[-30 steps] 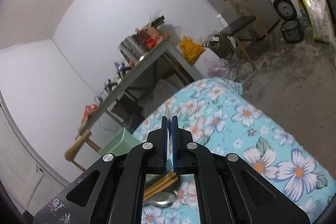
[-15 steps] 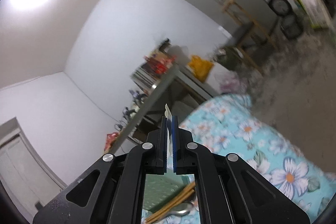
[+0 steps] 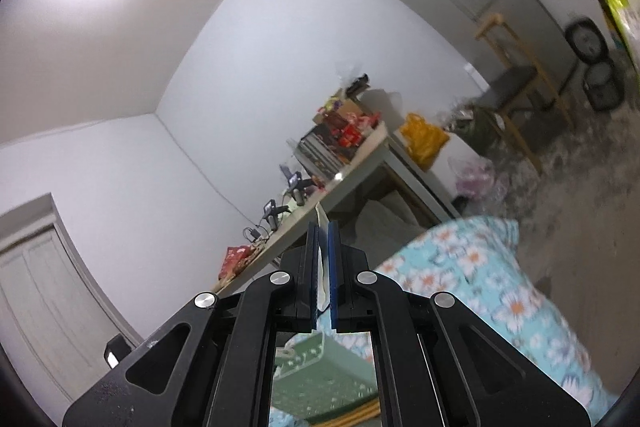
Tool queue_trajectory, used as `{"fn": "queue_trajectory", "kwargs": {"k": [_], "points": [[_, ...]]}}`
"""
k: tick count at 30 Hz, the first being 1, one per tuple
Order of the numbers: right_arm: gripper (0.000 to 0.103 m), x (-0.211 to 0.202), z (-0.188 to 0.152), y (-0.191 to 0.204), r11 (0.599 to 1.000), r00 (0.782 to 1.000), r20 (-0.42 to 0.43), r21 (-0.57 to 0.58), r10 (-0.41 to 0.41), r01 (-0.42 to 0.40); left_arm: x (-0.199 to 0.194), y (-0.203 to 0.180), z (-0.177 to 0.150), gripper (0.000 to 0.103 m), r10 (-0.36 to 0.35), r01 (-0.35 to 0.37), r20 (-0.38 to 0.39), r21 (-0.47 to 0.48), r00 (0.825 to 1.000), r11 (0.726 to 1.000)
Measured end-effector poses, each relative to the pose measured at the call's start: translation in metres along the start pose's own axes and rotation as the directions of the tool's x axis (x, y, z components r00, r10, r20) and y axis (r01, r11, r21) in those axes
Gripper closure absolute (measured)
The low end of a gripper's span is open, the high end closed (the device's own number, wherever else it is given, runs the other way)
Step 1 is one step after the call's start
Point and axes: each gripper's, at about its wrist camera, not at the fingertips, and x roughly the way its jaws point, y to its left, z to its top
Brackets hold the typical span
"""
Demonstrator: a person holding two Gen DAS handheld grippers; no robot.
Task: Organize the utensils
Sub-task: 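Raise the beige spoon over the green holder and open the left tool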
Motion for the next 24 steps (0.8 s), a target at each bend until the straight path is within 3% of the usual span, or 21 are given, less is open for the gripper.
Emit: {"fn": "queue_trajectory", "kwargs": {"k": [5, 15, 17, 18, 20, 21, 22, 24], "points": [[0.100, 0.022, -0.006, 0.015, 0.997, 0.996, -0.068, -0.052, 0.049, -0.052, 0.013, -0.031, -0.010, 0.099, -0.039, 0.042, -0.025, 0.123, 0.999, 0.991], [0.099, 0.034, -0.025, 0.024, 0.994, 0.991, -0.119, -0.085, 0.060, -0.070, 0.035, -0.048, -0.020, 0.097, -0.160, 0.169, -0.088, 0.107, 0.983, 0.980], [0.099, 0.035, -0.025, 0.025, 0.994, 0.991, -0.123, -0.089, 0.054, -0.065, 0.038, -0.049, -0.020, 0.096, -0.209, 0.218, -0.108, 0.078, 0.972, 0.973], [0.099, 0.037, -0.025, 0.025, 0.994, 0.991, -0.123, -0.089, 0.053, -0.064, 0.039, -0.049, -0.021, 0.093, -0.268, 0.275, -0.121, 0.049, 0.956, 0.960], [0.099, 0.037, -0.025, 0.026, 0.994, 0.991, -0.126, -0.091, 0.054, -0.066, 0.041, -0.050, -0.021, 0.080, -0.350, 0.354, -0.144, 0.004, 0.926, 0.935], [0.099, 0.038, -0.026, 0.026, 0.993, 0.991, -0.126, -0.094, 0.052, -0.064, 0.041, -0.050, -0.022, 0.067, -0.378, 0.380, -0.147, -0.021, 0.914, 0.925], [0.099, 0.037, -0.026, 0.025, 0.994, 0.991, -0.123, -0.092, 0.051, -0.063, 0.040, -0.048, -0.022, 0.061, -0.398, 0.397, -0.143, -0.041, 0.906, 0.917], [0.099, 0.038, -0.026, 0.024, 0.994, 0.991, -0.123, -0.089, 0.054, -0.065, 0.034, -0.038, -0.023, 0.061, -0.454, 0.444, -0.119, -0.104, 0.883, 0.890]]}}
